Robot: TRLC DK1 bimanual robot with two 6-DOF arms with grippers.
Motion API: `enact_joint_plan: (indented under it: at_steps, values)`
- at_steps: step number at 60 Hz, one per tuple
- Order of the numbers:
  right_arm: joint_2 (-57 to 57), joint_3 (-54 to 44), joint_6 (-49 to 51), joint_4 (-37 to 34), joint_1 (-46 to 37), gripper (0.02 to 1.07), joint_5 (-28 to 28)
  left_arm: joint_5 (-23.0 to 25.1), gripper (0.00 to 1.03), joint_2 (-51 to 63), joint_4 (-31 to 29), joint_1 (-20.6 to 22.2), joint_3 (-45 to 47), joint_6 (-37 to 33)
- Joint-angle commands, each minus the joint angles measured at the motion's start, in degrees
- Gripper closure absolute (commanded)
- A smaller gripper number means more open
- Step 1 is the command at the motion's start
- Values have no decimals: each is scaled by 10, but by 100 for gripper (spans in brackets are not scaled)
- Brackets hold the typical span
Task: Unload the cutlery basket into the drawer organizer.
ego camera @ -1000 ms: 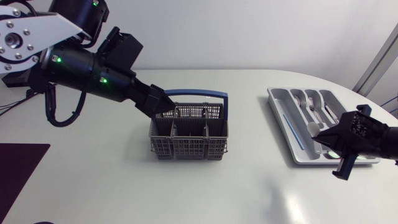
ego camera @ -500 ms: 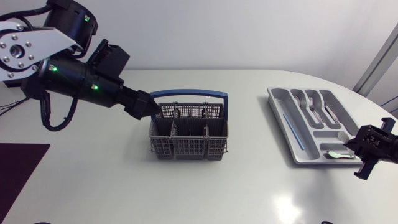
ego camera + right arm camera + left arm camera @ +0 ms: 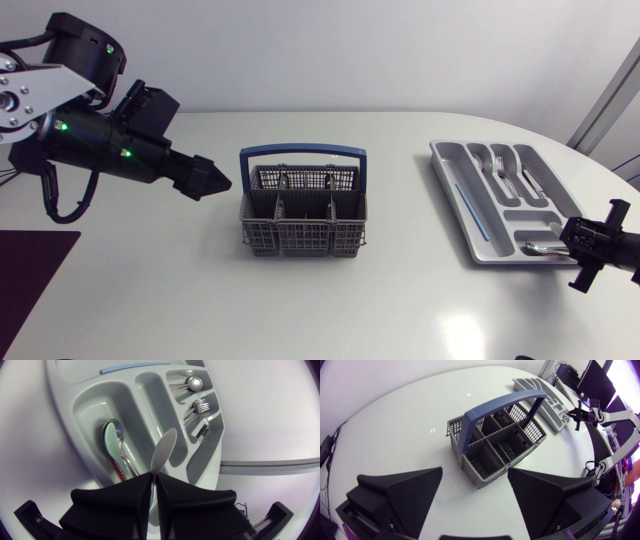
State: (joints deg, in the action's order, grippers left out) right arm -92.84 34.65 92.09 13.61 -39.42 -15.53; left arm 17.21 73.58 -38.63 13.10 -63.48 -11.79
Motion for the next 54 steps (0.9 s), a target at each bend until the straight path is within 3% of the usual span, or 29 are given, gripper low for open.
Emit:
enact_joint_plan:
  at_steps: [1,6,10,14,27,35,43,54]
  values:
    - [-15,-29,36,5,6,70,9,-2,11,-6,-1,-12,25,-11]
    - [-13,-35,40,5,4,56,8,-2,11,-4,0,-24,39,-16]
    - [3,-32,33,0,0,38,7,-2,11,-4,1,-28,45,-17]
    - [32,-27,19,-17,-2,30,5,-2,11,-4,3,-41,51,-22]
    - [163,3,-60,-152,15,27,-38,-2,11,1,10,-66,69,-32]
    - [232,9,-143,-205,75,27,-42,-2,11,11,22,-70,78,-32]
    - [275,16,-254,-258,186,27,-33,-1,11,38,39,-70,80,-31]
    - [257,13,-411,-250,412,27,49,0,11,84,58,-66,79,-33]
